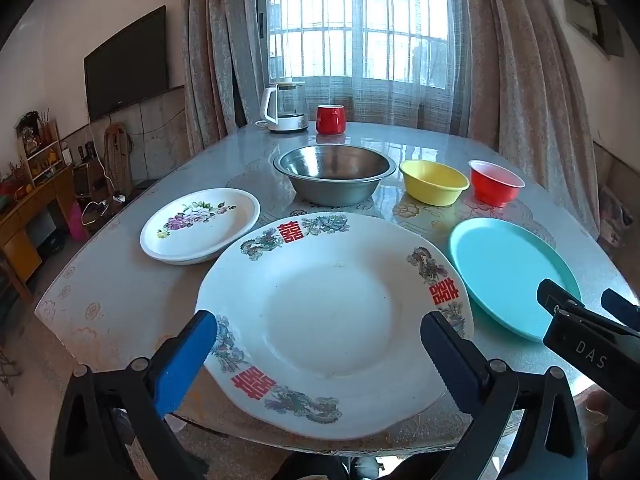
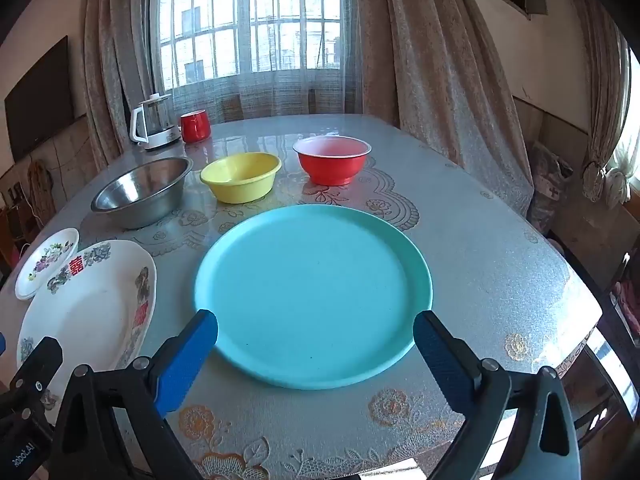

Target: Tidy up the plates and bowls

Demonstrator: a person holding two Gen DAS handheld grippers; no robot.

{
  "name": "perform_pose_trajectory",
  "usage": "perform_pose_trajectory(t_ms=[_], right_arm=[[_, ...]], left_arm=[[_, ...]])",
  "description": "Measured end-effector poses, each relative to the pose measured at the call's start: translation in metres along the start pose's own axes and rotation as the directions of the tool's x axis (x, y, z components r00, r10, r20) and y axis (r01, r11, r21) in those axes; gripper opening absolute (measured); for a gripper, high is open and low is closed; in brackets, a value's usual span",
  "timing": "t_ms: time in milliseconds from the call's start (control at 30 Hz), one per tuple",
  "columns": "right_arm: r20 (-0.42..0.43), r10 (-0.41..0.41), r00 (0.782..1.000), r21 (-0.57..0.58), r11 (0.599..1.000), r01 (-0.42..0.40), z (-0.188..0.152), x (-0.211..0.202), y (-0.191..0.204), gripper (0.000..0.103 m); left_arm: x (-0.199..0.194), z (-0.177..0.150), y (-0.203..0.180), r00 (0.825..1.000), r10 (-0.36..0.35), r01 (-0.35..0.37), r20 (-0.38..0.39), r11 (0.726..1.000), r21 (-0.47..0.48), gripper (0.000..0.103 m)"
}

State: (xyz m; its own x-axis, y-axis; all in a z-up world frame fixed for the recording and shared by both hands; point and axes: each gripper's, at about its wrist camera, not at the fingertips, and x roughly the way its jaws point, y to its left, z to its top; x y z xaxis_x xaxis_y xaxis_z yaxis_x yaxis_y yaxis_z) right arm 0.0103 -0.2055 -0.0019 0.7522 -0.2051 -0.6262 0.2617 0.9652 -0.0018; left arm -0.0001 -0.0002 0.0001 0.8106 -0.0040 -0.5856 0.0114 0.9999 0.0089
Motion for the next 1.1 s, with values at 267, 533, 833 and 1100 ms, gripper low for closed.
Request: perform_pose_trajectory(t_ms=[267,533,833,1100], right_arm=[[0.02,-0.009,1.0,-0.02,1.0,0.01,-0.003,-0.003,0.0,0.1],[0.018,0.004,1.0,-0.015,1.0,-0.004,-0.005,-0.004,0.002,0.1],[0.017,-0.004,1.0,-0.007,1.0,0.004,-0.004,-0.005,0.0,0.1],[0.02,-0.001,1.0,-0.015,1.0,0.002,-0.004,-0.004,0.002,0.1]], left_arm=[[0.003,-0.004,-0.001,1.0,-0.001,0.001,-0.02,1.0,0.006,0.102],[-0.002,-0.001,-0.004,1.0,0.001,-0.001,-0.02,1.0,0.019,0.102],[-0.002,-0.002,-0.007,0.999,-0.018,0.019,-0.028,0.999,0.031,0.102],[-0.001,-0.001,-0.005,0.999,-0.013,0.014,-0.032,1.0,0.025,0.102]])
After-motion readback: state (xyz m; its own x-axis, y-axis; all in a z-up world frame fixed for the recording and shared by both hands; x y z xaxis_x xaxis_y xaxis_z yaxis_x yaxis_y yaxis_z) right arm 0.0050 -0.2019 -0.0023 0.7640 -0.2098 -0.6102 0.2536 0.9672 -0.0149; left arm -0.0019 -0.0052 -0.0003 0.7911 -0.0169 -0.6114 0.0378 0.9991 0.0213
